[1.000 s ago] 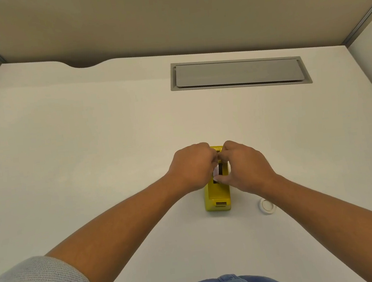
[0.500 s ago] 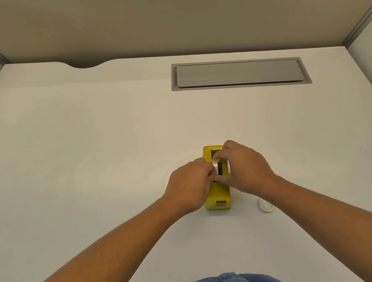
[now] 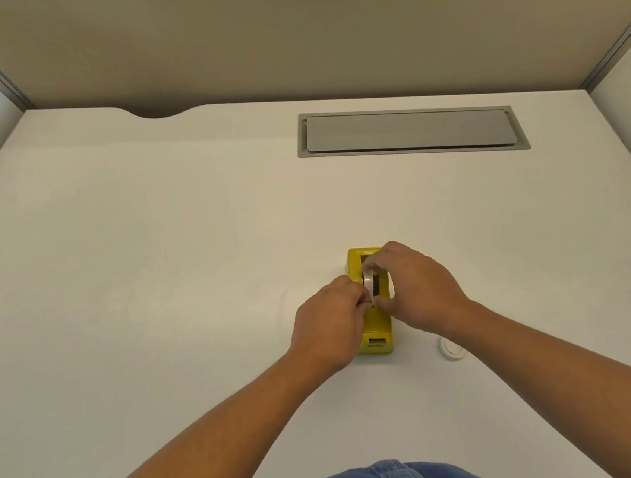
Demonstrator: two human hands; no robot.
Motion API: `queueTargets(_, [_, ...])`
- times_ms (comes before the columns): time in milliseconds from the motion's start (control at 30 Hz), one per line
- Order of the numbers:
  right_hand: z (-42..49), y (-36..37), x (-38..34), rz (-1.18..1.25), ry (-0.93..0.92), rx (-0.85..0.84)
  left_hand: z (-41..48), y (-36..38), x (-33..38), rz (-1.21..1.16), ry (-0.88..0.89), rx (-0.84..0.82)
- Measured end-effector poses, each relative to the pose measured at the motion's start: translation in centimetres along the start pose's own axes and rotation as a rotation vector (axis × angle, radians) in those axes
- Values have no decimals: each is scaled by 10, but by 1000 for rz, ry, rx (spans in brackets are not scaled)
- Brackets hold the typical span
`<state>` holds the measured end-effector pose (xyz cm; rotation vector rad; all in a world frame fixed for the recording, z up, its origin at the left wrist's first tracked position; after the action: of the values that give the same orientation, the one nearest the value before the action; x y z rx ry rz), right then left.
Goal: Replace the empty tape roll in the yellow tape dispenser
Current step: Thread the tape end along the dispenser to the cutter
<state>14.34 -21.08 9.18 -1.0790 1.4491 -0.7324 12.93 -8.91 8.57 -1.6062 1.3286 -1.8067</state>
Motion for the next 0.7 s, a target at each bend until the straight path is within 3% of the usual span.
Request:
queueTargets(133, [-3,-2,5,50,81,10,-3,1,-1,-31,-19,15])
queueTargets(233, [-12,-5,16,200,288,79,-4,2,-1,-62,-28,43])
queueTargets(433, [-30,21,23,793,704,-113,-6,4,-3,-125,-71,96])
queueTargets(700, [-39,40,24,1040,921,-236,-7,9,-9,-141,-76,65])
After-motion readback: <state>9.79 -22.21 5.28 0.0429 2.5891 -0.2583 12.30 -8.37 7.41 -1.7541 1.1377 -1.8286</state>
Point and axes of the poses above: each hand's wrist, its own z-axis towards the middle knuckle, its own y-axis out of the palm, x = y × z, the point moved 7 cm from there along z, towards the middle knuckle
